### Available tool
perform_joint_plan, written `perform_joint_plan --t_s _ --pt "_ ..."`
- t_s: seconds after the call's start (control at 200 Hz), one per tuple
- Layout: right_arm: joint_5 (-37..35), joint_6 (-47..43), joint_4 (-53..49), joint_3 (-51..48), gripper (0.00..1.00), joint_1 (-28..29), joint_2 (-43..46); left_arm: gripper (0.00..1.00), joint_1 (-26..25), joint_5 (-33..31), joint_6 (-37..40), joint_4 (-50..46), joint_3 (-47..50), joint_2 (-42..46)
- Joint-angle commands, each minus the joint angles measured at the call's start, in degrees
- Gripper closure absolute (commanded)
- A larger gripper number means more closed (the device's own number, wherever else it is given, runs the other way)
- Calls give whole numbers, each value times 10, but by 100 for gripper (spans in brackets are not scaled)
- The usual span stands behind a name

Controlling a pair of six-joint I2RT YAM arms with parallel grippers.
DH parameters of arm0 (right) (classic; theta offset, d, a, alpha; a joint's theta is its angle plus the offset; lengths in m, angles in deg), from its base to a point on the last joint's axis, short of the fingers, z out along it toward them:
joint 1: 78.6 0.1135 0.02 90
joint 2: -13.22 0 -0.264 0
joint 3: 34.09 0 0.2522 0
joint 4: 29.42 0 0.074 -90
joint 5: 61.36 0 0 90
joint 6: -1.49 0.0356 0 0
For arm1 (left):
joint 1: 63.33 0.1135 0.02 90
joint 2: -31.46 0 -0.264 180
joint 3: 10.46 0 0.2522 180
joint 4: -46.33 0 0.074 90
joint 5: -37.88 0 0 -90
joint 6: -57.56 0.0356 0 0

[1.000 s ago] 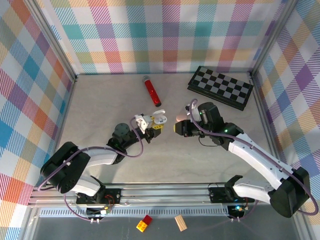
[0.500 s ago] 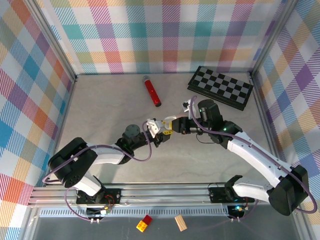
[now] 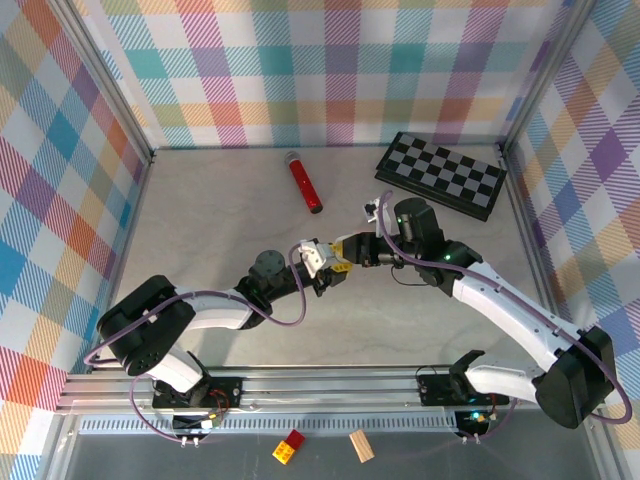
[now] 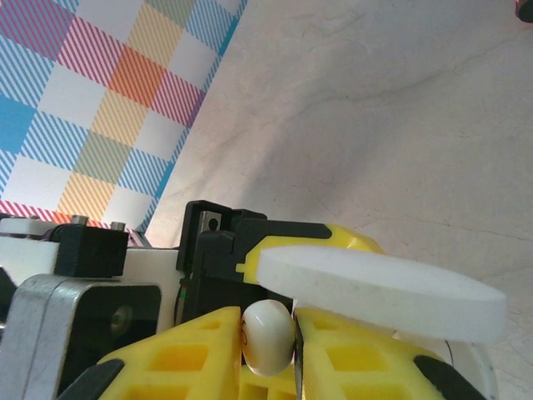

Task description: Insert wireless bluetooth earbuds into charging case

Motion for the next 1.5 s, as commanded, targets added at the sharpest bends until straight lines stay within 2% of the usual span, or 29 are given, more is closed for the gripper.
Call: perform_joint_plan --t_s 0.0,0.51,0.95,1.075,1.295,1.495 --pt "-8 1 7 0 79 -5 -1 66 -6 -6 11 15 -15 5" --pt "-10 8 13 -11 78 -5 -9 66 -6 -25 12 3 -20 17" --pt "-23 0 -12 1 69 -6 -6 66 -6 -31 16 -12 -23 25" --pt "-24 -13 -16 2 64 -5 13 66 -6 -36 16 -4 -18 21" --pt "8 -47 9 -11 49 -5 62 66 -6 -29 26 -17 -18 23" --pt "-36 -69 11 15 36 -7 84 66 -6 -26 64 -43 -8 37"
